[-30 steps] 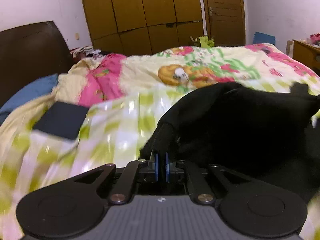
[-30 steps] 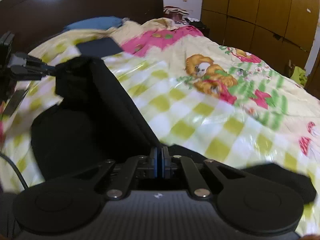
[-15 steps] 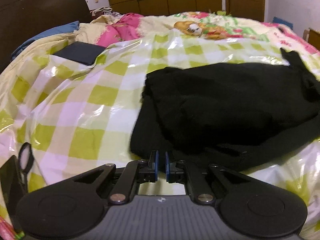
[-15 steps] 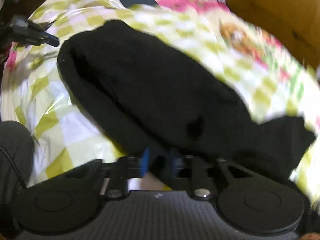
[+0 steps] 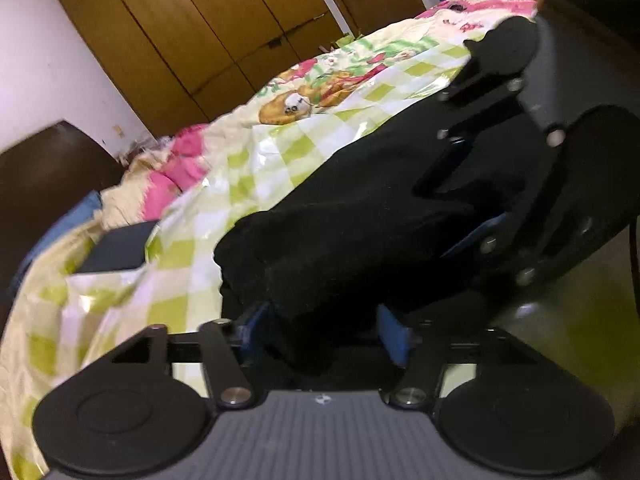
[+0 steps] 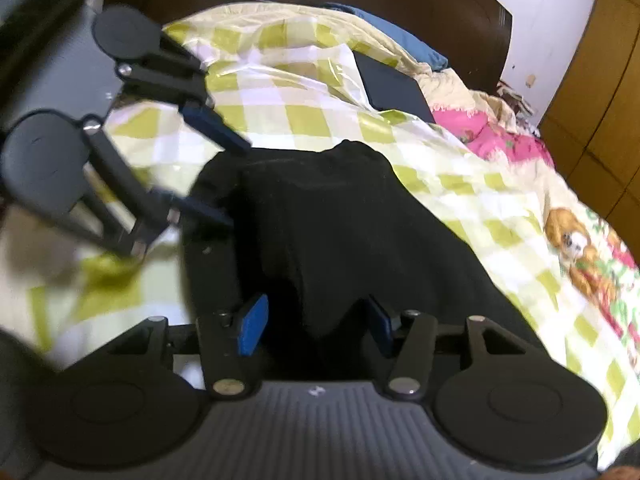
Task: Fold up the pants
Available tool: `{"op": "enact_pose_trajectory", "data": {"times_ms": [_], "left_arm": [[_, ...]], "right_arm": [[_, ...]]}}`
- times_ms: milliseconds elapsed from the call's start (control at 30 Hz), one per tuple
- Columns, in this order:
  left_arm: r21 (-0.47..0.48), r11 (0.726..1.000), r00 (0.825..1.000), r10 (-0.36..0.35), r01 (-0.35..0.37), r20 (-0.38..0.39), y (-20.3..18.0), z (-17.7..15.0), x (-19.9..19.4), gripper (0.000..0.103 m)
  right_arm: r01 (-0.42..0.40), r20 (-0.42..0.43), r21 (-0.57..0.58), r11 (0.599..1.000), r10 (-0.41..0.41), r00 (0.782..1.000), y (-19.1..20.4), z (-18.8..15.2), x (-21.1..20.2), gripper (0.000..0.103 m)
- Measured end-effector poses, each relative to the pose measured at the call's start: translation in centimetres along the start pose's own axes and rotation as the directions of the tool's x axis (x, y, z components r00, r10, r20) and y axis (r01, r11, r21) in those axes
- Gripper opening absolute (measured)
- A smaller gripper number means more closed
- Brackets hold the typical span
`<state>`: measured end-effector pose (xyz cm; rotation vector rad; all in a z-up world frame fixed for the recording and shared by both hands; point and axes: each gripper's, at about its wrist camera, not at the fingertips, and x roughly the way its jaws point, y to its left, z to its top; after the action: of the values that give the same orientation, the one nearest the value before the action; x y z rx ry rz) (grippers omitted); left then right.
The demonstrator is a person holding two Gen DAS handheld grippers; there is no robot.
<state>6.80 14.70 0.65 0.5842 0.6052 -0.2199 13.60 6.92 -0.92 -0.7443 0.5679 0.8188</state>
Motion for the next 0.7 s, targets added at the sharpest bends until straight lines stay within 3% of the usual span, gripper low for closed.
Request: {"op": "enact_pose_trajectory", "data": {"times_ms": [33,67,100,133,233,333,400,467,533,600,700], "left_arm": [[0.001,1.0,1.0,0.014,-0.014,-0.009,0.1,-0.1,0.8,0.075],[-0.004,1.0,0.999,0.028,-0.028,-0.017,0.2,-0.1,1.4,0.074],[-0.012,0.999,0.999,0.039,-0.039,-0.022,0.4,-0.1,1.9,0.072],[-0.023,0.999,0.999,0.048,-0.048,-0.019,0.7,0.0,2.1,0.061],[-0.085,0.995,0.998,0.057,-0.056,0.011,2.2,0.6,1.4,0.037],[-0.062,0.98,0.978,0.195,-0.191,0.076,3.4,0.7,-0.7,0.037],[-0.042,0.969,0.967,0.245,-0.242,0.072,3.8,0.2,-1.7,0.037],[-0.016,0.97,0.969,0.245,-0.244,0.04,3.3,-1.1,-1.9,0.037],[0.007,0.975,0.974,0.223,-0.222,-0.045,2.5,-2.9,-1.0,0.037],[-0.004,0.973,0.966,0.23,-0.232,-0.114,2.0,-4.5,-0.2,0.037],[-0.043,0.969,0.965,0.235,-0.241,-0.112,1.6,-4.3,-1.0,0.037]], "right_arm": [[0.004,-0.016,0.006,1.0,-0.004,1.0,-0.2,0.3,0.8,0.04],[-0.025,-0.039,0.043,0.999,0.026,0.999,-0.7,0.9,1.1,0.021],[-0.051,-0.05,0.113,0.992,0.057,0.997,-1.6,1.3,1.0,0.017],[-0.074,-0.046,0.171,0.983,0.083,0.995,-2.5,1.2,0.3,0.014],[-0.119,-0.015,0.263,0.957,0.127,0.992,-4.1,2.1,-2.1,0.011],[-0.165,0.03,0.301,0.939,0.164,0.986,-4.2,3.1,-4.6,0.011],[-0.168,0.037,0.284,0.944,0.164,0.986,-3.1,3.4,-5.4,0.011],[-0.165,-0.013,0.284,0.945,0.176,0.984,-1.9,2.9,-4.1,0.012],[-0.177,-0.056,0.341,0.923,0.207,0.977,-0.5,1.8,-1.8,0.012],[-0.173,-0.061,0.332,0.927,0.204,0.977,1.0,1.4,-0.4,0.012],[-0.171,-0.03,0.321,0.931,0.191,0.981,2.1,1.9,0.0,0.011]]}}
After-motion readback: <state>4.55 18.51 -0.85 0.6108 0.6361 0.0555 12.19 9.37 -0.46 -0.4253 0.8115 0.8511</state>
